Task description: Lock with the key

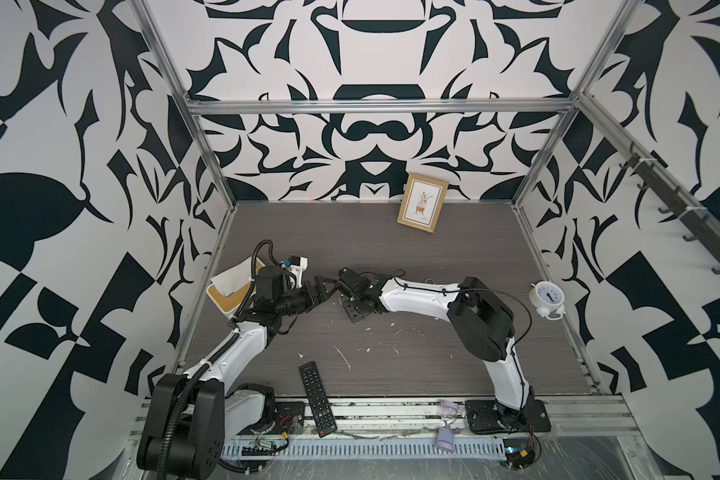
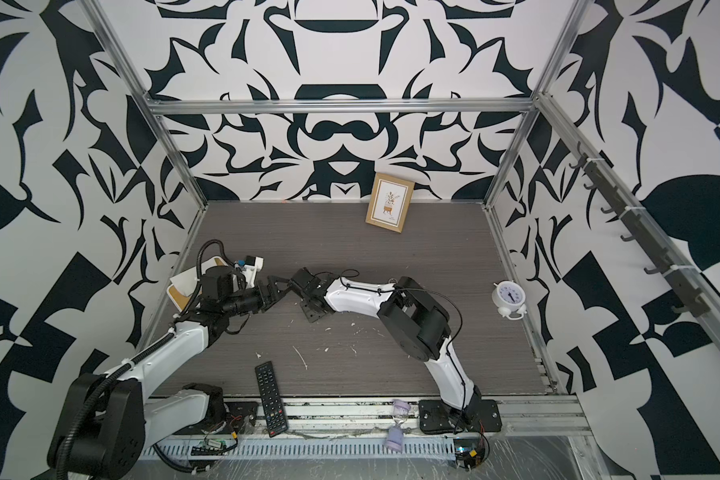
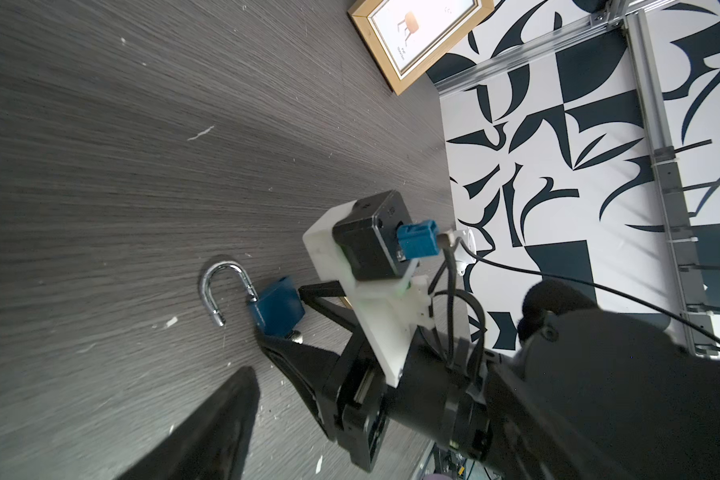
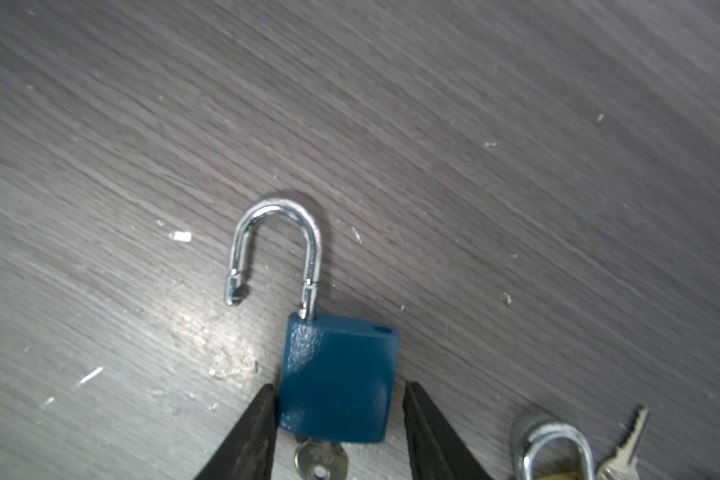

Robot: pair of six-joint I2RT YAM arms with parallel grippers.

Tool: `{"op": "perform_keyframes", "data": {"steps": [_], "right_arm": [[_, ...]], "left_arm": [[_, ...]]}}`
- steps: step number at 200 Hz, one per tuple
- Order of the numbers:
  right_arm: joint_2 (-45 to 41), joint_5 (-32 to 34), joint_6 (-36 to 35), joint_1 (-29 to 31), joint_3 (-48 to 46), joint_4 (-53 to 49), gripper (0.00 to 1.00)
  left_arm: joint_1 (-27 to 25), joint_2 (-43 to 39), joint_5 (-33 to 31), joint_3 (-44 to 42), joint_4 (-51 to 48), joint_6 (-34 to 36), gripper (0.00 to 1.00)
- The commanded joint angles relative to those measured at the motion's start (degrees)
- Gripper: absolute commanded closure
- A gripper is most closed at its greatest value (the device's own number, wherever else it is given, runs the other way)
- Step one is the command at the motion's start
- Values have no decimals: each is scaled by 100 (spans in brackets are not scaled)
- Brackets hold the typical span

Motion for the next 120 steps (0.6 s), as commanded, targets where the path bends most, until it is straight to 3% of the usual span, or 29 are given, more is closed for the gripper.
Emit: {"op": "perform_keyframes", "data": {"steps": [1,75,84,120], "right_arm": [[-3,204,-70,16,93,-68,49],[185,110,-229,20,44,110,48],[190,-183,-228,18,20,182,47],[181,-197,-221,22,-7,183,51]], "left_arm": [[26,62,105,55,-4,96,12],[26,126,220,58,-21,86,12],[25,108,219,49,-28,86,12],[26,115,218,44,-38,77,12]]}}
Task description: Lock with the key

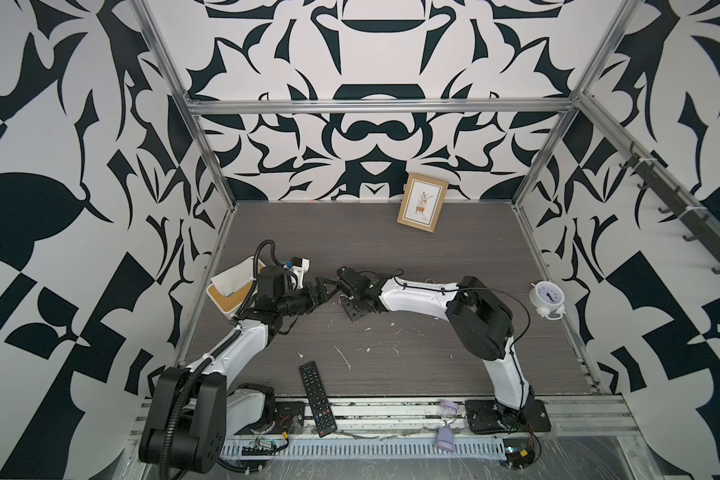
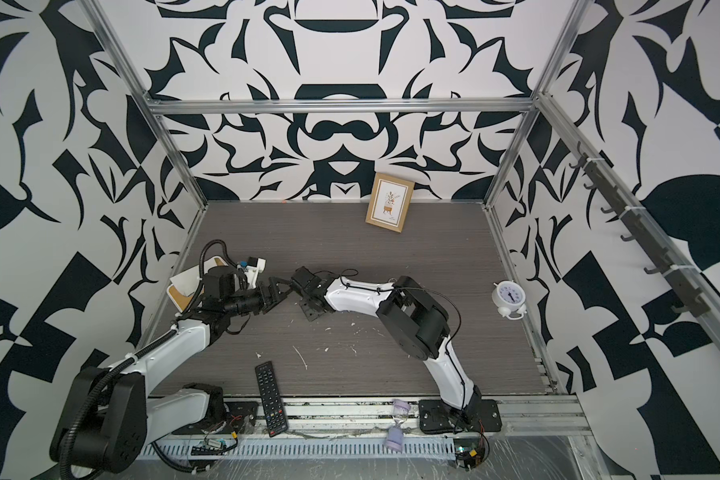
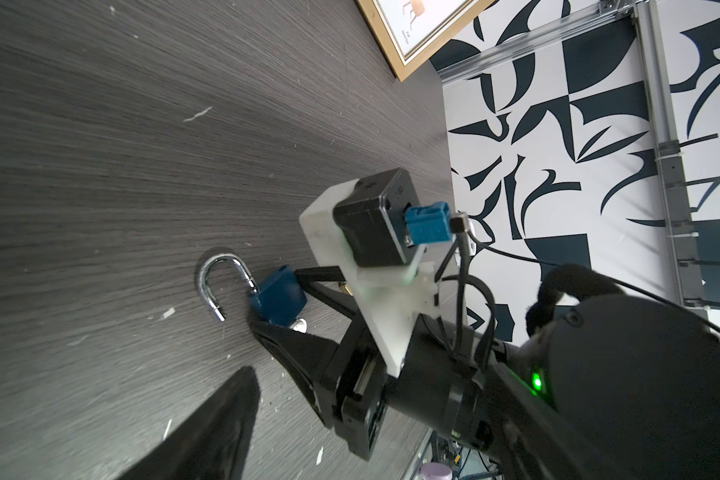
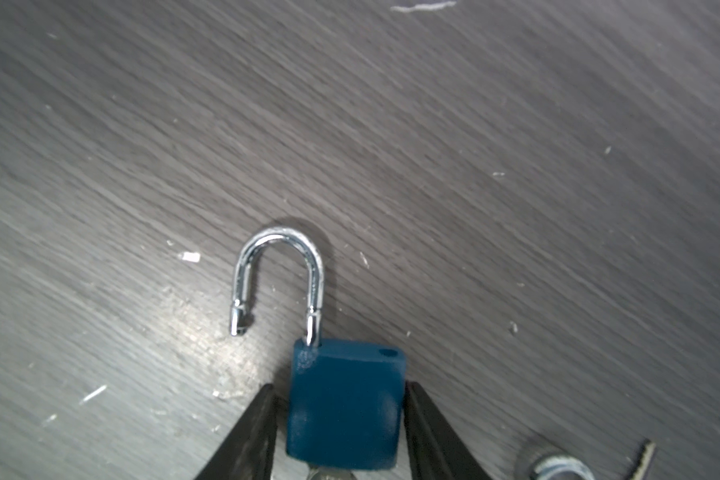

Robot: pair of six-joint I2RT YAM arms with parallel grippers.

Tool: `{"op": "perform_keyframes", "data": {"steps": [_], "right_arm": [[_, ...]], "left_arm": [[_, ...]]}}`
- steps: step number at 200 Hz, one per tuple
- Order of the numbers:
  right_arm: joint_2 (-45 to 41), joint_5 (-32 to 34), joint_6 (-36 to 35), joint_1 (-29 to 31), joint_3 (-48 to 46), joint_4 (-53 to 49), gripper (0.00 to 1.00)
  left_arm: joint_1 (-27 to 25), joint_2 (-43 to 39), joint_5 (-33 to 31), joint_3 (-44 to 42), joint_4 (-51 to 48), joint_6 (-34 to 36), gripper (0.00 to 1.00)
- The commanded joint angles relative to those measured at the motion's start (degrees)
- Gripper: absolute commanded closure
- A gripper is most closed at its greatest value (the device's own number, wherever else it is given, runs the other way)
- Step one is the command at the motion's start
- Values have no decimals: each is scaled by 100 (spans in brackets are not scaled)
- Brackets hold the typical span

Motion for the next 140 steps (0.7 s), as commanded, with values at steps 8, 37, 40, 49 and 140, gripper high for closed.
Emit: {"op": "perform_keyframes", "data": {"steps": [8,37,40,49,140], "right_arm": [[105,-88,-30,18,-31,-67,53],[53,-62,-33,14,-94,-105,56],[45,-55,-37,14,-107,-111,57],[26,-38,-39,21,-133,-105,57],[-587,-575,-442,-251,-585,412,100]], "left_arm": [[26,-18,79,44,-36,62,12],[26,5,75,58,-25,60,12],[26,7,71,63,-25,60,12],[26,16,64,57,-26,60,12],[26,163,27,132,-169,53,14]]}}
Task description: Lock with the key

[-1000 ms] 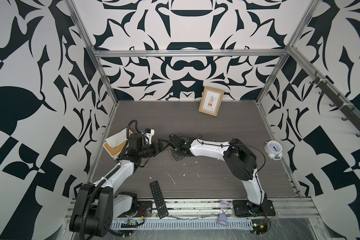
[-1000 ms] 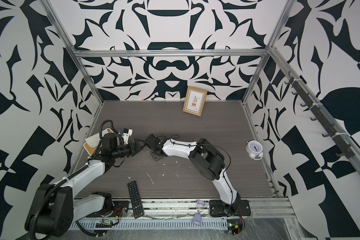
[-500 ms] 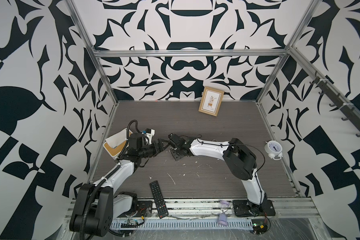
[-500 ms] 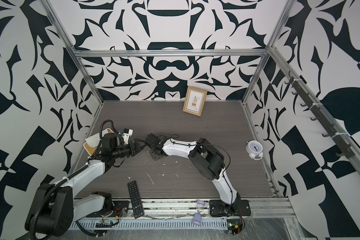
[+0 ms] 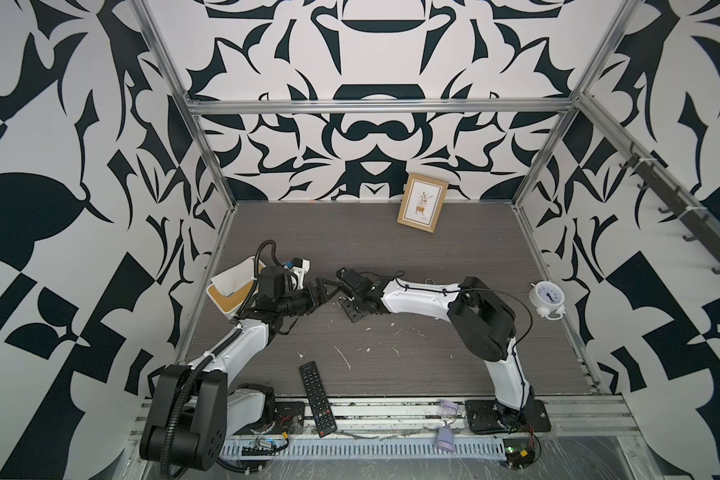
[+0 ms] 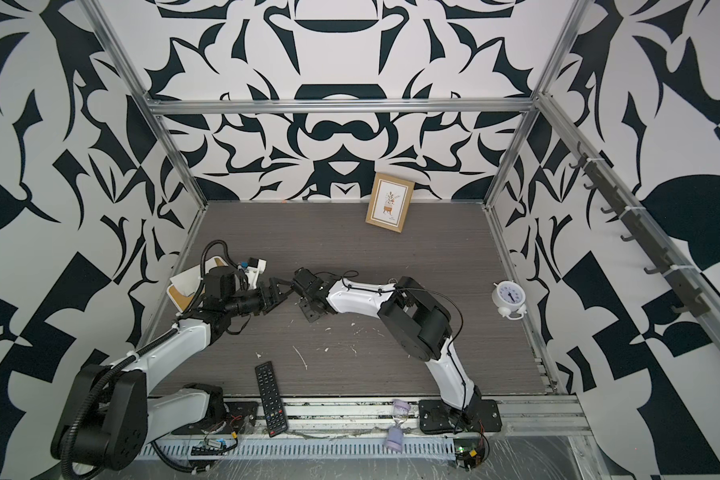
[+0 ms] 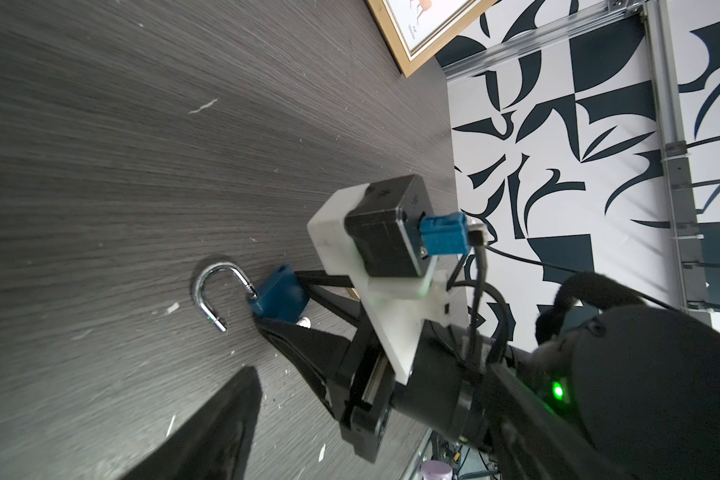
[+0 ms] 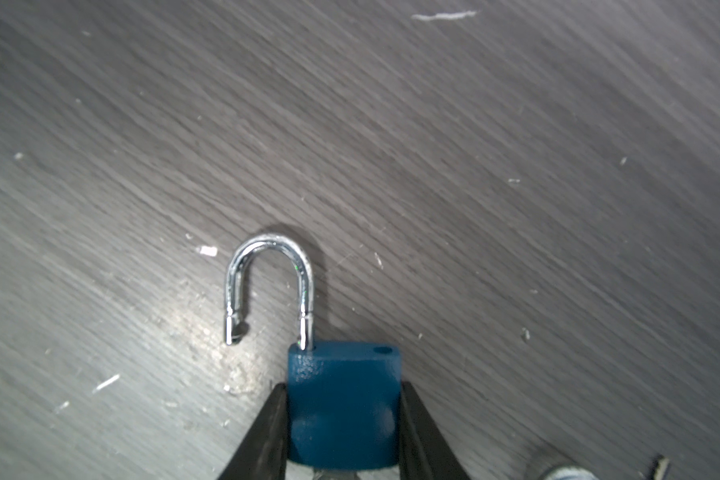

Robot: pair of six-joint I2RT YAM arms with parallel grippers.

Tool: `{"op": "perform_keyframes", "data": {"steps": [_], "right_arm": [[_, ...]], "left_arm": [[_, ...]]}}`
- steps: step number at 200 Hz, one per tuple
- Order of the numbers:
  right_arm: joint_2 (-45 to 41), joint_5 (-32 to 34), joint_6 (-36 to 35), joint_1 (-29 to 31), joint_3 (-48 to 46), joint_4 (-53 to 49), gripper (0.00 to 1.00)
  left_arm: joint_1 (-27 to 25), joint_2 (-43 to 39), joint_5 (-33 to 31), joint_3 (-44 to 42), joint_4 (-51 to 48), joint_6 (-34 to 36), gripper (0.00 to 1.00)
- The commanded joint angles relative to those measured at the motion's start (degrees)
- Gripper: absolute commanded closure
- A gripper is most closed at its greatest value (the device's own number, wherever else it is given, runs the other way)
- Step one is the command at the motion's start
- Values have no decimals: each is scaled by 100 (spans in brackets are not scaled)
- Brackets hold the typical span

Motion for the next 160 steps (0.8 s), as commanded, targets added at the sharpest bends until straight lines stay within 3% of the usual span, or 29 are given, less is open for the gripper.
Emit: {"op": "perform_keyframes", "data": {"steps": [1,29,46,75,160], "right_arm": [[-429,-436,-234,-181,-275,107,100],[-857,-1206,-485,-435,-493,344,100],[-1173,-1514,-722,-535,-630,416,100],[-1641,-1618,-996,-625,-690,264,100],[-2479,-1906,-1220,-664,-549,-125,100]], "left_arm": [[26,77,29,128,-102,56,14],[21,30,58,143,-107,4,14],[-64,-53,94,207,-105,-67,21],[-485,-87,-43,484,-397,-179,22],[-563,-137,63,688,-434,-304,24]]}}
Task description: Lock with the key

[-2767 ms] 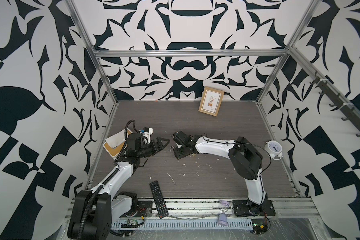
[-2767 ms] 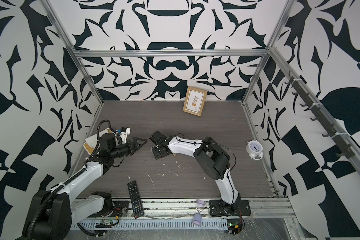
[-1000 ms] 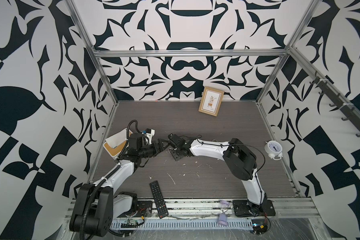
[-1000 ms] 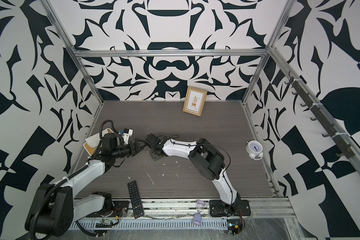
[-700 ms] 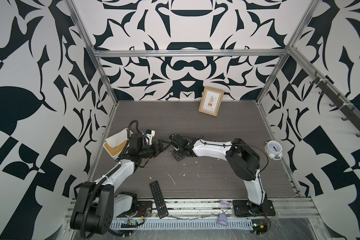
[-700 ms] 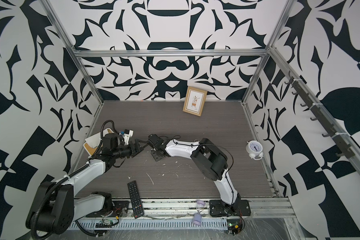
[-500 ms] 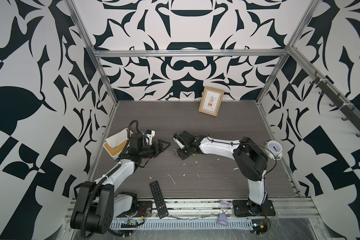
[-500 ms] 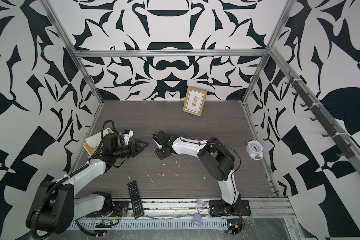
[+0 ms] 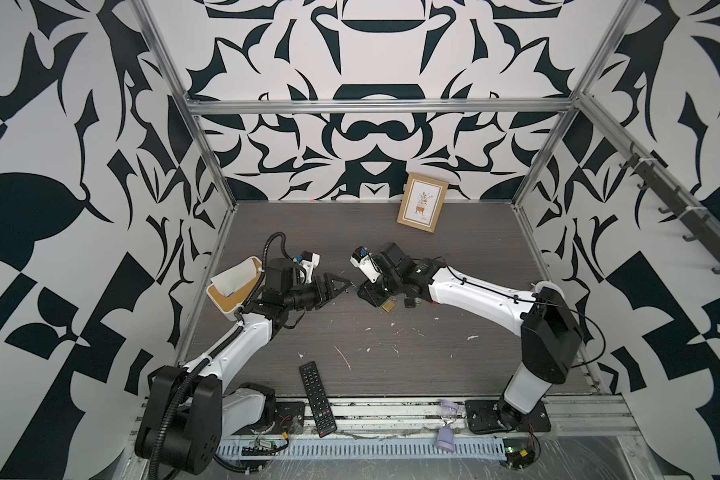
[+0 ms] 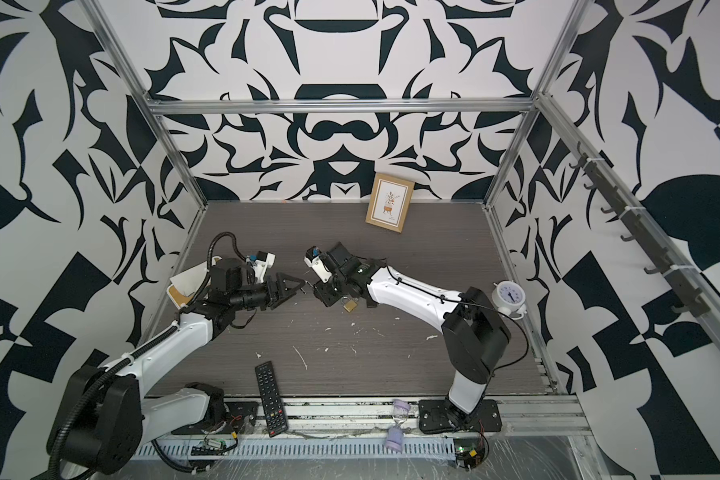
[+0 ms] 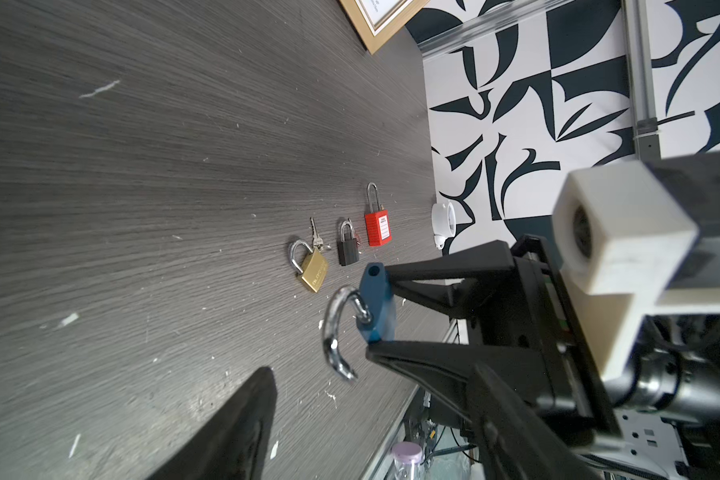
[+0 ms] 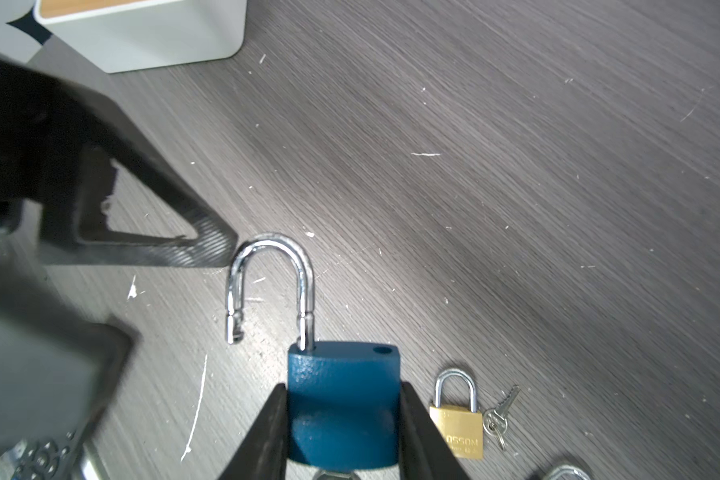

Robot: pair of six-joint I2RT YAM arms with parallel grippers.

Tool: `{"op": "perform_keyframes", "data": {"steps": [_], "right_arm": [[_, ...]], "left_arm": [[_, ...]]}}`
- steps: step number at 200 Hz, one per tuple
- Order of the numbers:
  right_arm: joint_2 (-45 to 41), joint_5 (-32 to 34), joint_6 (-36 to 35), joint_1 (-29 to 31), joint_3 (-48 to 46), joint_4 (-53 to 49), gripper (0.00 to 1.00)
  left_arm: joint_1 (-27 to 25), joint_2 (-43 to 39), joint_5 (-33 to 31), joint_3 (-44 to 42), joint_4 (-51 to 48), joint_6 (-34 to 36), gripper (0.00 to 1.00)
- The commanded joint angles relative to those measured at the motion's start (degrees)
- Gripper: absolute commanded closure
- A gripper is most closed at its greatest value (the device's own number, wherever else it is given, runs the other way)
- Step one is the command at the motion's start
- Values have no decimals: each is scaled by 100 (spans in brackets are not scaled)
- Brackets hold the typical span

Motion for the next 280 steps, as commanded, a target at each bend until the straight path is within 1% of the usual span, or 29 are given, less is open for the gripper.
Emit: {"op": "perform_keyframes", "data": {"steps": [1,33,56,81,106,138,168,171,184,199,209,228,244,262,273,274,277,278,279,280], "right_arm": [[-360,-230,-125,0,179,-33,100],[-495,-229,-120,9,132,-66,100],[-541,-267,-127,8,135,-62,100],[-543,-313,-174,8,209,-117,100],[-547,-324,-227,27,248,-172,100],[-610,-301,-265,75,242,-202,100],[-664,-348,-344,111,217,-235,100],[-665,-343,-353,121,208,-231,100],[-690,-316,-364,141,172,-215,100],[-713,-286,-406,181,129,-208,100],[-722,-257,-417,200,103,-191,100],[-739,-178,-405,212,61,-149,100],[-720,-102,-366,216,39,-75,100],[-684,62,-266,211,29,29,100],[-683,244,-162,219,-2,199,100],[-683,267,-154,220,-4,210,99],[-681,336,-120,211,-14,238,92],[-686,349,-115,207,-14,243,87],[-691,372,-112,209,-18,250,87],[-691,398,-111,206,-21,258,85]], "left_arm": [[-25,-61,68,144,-37,-25,24],[-81,-6,240,157,422,-278,26],[-227,89,365,251,548,-296,32],[-423,280,456,332,591,-268,42],[-490,488,479,329,657,-315,58],[-491,498,423,280,793,-405,69],[-486,504,396,293,785,-406,73],[-484,664,400,293,787,-406,74],[-497,716,407,293,805,-404,76],[-491,732,405,292,827,-413,81],[-498,729,405,293,833,-414,83],[-496,753,405,283,872,-445,91],[-499,787,426,268,977,-521,100],[-491,819,399,229,1168,-705,100],[-491,797,296,134,1386,-959,100],[-491,796,284,126,1420,-985,100],[-491,787,254,95,1497,-1083,100],[-491,787,242,89,1524,-1118,100],[-486,786,231,77,1563,-1162,100],[-488,782,212,66,1596,-1197,100]]}}
